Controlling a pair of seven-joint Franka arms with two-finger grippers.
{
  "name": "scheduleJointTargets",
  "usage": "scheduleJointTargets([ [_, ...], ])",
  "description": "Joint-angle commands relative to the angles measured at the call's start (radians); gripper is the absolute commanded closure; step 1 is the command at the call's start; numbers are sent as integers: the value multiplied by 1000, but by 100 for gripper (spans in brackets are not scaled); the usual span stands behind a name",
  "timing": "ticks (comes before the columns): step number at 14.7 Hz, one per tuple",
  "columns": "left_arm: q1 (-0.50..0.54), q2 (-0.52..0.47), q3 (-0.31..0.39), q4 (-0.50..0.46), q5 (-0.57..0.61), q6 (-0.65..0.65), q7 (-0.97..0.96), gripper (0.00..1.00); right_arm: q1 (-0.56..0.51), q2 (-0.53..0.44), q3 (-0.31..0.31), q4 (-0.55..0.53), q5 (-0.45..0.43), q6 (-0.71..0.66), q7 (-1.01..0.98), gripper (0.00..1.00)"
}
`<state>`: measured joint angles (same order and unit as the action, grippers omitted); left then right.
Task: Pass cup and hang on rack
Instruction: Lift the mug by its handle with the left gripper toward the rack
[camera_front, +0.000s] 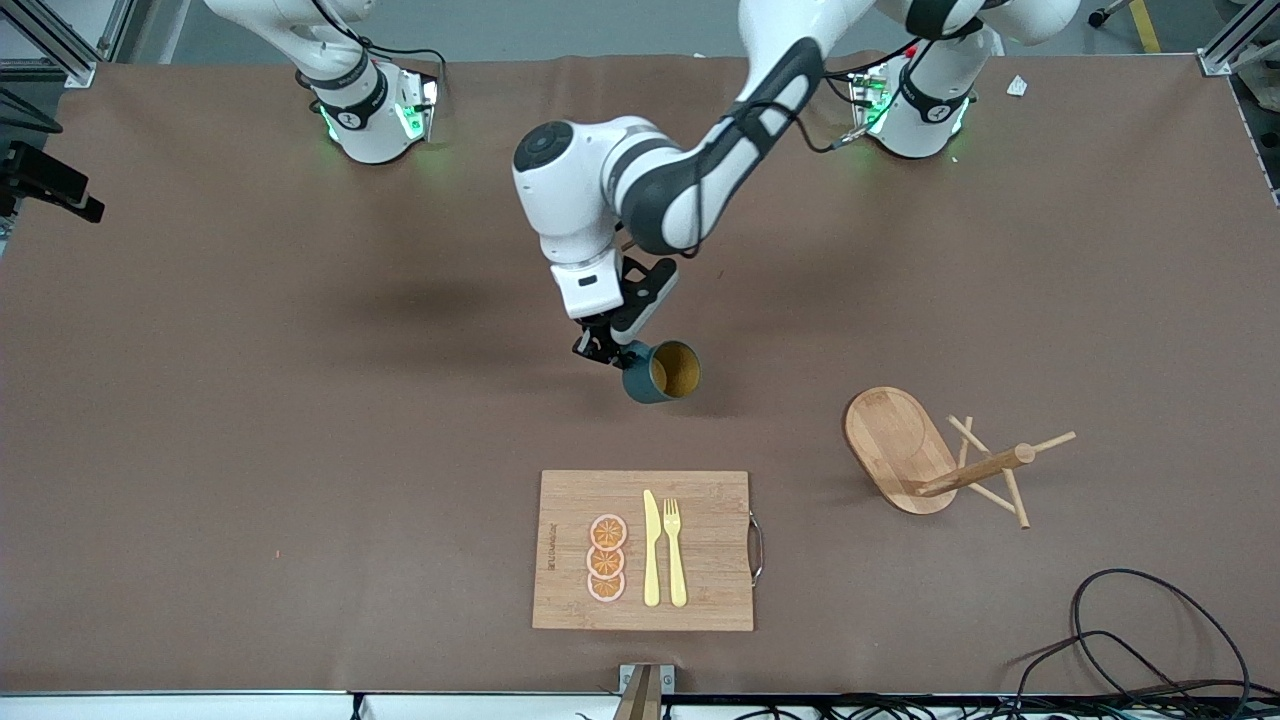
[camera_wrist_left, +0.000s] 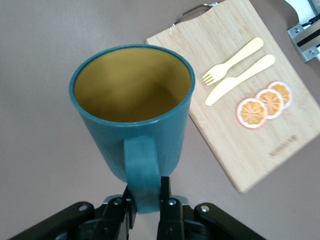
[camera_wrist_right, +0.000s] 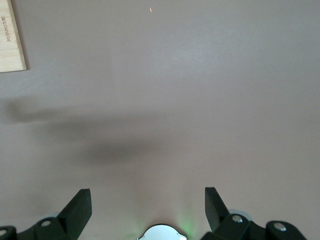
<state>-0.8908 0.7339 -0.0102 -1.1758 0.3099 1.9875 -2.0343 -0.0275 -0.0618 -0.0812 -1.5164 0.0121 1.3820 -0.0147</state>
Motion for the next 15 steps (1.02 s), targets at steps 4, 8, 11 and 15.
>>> scheduleJointTargets([
  [4, 130, -183, -4, -73, -358, 34, 207, 100, -3, -26, 6, -28, -18, 3, -56, 0],
  [8, 226, -250, -5, -102, -604, 28, 331, 100, -2, -26, 6, -28, -26, -4, -73, 0],
  [11, 312, -301, -5, -151, -773, 20, 469, 100, -3, -26, 6, -28, -26, -11, -73, 0],
  [15, 438, -337, -5, -176, -978, -53, 641, 100, -3, -26, 6, -30, -12, -14, -62, 0],
])
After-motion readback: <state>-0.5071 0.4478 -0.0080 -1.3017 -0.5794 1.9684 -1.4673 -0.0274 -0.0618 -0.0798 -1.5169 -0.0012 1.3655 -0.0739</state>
